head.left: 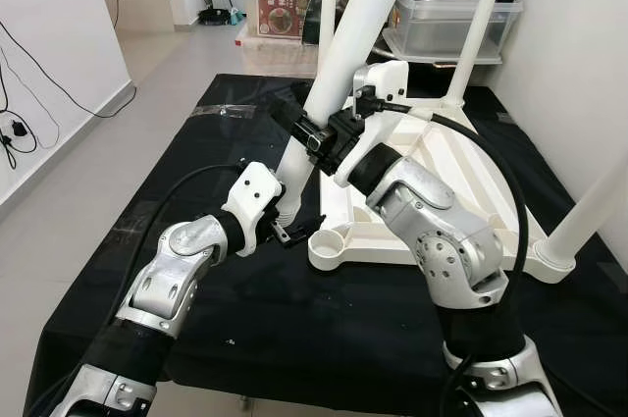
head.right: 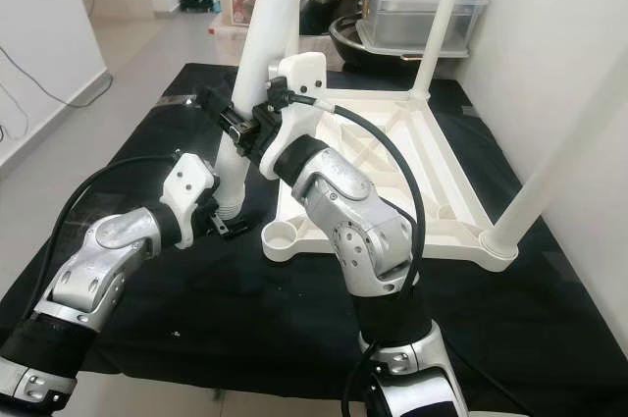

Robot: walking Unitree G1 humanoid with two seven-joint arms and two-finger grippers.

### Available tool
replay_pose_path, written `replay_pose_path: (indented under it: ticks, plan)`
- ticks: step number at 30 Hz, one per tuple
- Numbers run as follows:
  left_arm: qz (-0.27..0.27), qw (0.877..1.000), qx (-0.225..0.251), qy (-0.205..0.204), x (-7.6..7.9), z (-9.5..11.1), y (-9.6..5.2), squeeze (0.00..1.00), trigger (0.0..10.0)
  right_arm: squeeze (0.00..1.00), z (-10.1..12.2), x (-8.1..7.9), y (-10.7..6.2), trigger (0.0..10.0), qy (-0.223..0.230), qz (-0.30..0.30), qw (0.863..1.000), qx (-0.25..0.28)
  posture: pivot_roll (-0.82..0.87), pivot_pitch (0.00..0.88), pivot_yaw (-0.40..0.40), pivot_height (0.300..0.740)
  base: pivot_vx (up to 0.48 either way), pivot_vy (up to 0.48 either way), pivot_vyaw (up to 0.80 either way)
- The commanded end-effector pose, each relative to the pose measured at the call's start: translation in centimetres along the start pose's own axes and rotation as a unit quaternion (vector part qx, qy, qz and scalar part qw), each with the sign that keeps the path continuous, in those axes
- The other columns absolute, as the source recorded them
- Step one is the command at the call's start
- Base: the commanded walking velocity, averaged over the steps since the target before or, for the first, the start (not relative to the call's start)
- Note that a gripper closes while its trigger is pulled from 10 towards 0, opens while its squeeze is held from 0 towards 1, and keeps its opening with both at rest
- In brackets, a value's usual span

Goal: Building children table

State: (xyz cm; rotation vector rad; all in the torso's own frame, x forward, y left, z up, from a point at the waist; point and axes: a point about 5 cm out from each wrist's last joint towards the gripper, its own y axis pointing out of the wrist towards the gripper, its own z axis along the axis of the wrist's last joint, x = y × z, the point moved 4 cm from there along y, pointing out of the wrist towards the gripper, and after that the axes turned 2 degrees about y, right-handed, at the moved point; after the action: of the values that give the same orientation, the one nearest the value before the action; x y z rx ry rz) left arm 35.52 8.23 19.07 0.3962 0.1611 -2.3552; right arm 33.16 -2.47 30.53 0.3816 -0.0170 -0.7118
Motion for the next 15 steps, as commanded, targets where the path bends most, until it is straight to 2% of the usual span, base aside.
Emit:
replay_pose_path:
  ticks: [1,14,15]
  plan:
    - [-0.017,1.000,0.000,-0.006,0.34,-0.14,0.30,0.00,0.0,0.00,1.22,-1.75,0.14,0.0,-0.001,0.041,0.999,0.025,-0.01,0.000,-0.007,0.740,0.000,0.000,0.00]
    - [-0.035,0.999,0.012,0.000,0.85,0.38,0.14,0.00,0.0,0.00,0.85,-1.61,0.09,0.0,-0.001,0.038,0.999,0.017,-0.01,0.000,-0.011,0.740,0.000,0.000,0.00]
    - [-0.039,0.999,0.011,0.002,0.96,0.41,0.05,0.00,0.0,0.00,0.79,-1.55,0.13,6.7,-0.002,0.037,0.999,0.013,-0.01,0.000,-0.011,0.740,0.000,0.000,0.00]
